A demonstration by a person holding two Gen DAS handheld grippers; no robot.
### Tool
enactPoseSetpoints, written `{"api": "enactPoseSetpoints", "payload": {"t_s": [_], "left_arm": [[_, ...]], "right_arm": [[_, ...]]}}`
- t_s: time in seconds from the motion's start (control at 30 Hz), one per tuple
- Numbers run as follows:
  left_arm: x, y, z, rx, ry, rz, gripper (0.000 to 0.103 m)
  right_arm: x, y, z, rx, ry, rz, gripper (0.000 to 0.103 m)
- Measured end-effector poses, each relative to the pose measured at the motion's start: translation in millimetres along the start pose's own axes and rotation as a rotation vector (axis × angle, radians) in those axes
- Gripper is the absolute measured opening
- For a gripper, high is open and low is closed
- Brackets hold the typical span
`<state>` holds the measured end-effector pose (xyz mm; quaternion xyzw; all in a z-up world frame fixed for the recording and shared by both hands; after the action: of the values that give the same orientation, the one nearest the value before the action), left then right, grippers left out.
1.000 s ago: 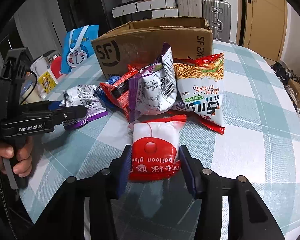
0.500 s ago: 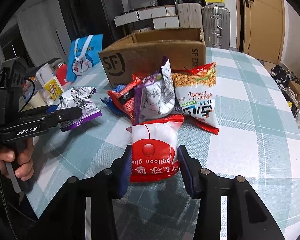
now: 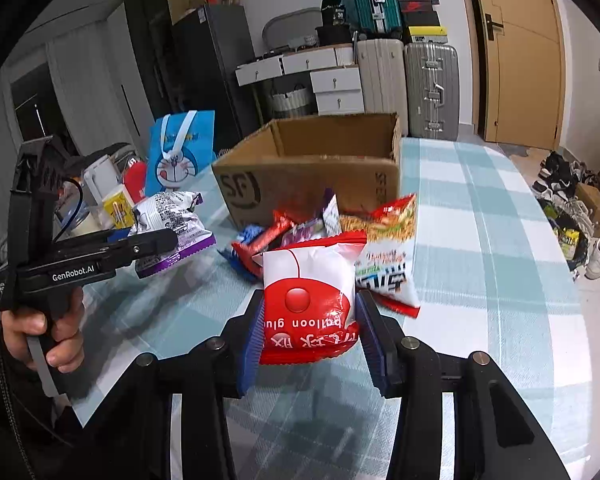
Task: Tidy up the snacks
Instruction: 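Carry the silver wrapper and balloon-glue pack over the SF box and release both inside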
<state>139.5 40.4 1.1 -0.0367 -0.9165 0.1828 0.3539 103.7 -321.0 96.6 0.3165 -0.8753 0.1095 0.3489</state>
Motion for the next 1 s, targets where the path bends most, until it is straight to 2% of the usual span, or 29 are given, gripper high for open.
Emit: {"api": "enactPoseSetpoints", "payload": {"t_s": [0.57,1.0], "left_arm": [[14.8,-22.7,-33.0,-0.035,-0.068,0.007,0.049],[2.7,-38.1,-54.5,-0.050,-0.084,0.006,0.049]], "right_arm": [[6.5,-7.3,-40.1,0.003,-0.081,0.031,0.045],[-3.1,-19.7,-60.0,-0.008,-0.106,0.037,0.045]]}}
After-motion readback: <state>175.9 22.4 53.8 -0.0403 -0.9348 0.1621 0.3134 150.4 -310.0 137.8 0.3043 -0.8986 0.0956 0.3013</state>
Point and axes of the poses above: each gripper's, at about its wrist camera, not at the fingertips, and x roughly against the way its jaws point, y to its left, z to its underside, the point moved 1 cm from there along -x, roughly the way its jaws point, and after that the axes turned 11 degrees about x, right-handed, at the moved point
